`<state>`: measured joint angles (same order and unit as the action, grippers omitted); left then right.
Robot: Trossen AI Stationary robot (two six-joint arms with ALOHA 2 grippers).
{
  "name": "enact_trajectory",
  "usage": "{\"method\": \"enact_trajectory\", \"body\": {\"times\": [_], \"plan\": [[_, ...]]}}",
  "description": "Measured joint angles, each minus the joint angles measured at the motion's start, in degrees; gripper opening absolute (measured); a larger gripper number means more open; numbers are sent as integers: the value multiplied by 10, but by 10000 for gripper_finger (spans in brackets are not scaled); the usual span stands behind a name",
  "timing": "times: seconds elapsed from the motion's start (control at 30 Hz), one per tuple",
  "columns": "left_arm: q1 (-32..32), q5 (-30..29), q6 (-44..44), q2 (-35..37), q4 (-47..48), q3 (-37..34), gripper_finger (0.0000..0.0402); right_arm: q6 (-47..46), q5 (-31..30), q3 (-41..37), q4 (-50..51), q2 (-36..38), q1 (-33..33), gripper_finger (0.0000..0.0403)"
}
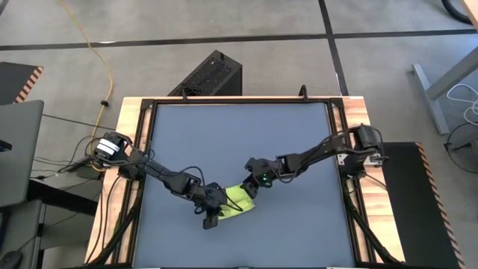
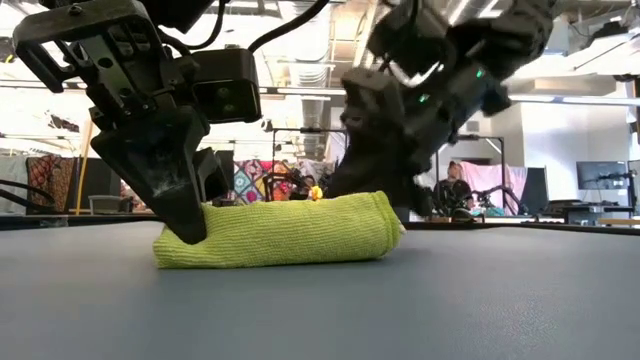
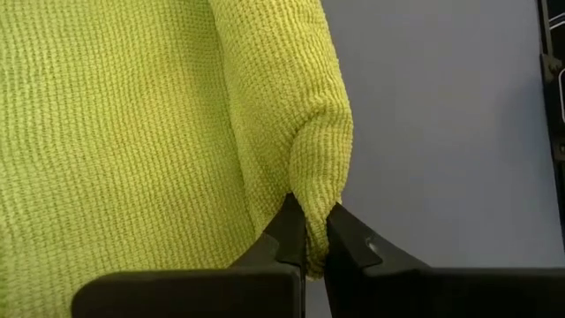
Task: Roll towel
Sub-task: Roll the green microfiber towel
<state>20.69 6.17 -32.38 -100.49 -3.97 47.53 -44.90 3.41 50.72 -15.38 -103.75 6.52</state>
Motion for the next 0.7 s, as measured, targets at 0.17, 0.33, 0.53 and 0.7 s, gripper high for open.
{"method": "enact_trajectory", "body": {"times": [0.17, 0.33, 0.53, 0.7], "plan": [[-1, 6, 0, 0, 2, 0, 0, -1, 8, 1, -33, -33, 2, 170], [-1, 10, 0, 0, 5, 0, 0, 2, 8, 1, -18, -43, 2, 170], [-1, 10, -1, 0, 6, 0, 0, 26, -47, 1, -1, -41, 11, 152], [-7, 16, -1, 0, 6, 0, 0, 140, -126, 2, 20, -43, 39, 125]]}}
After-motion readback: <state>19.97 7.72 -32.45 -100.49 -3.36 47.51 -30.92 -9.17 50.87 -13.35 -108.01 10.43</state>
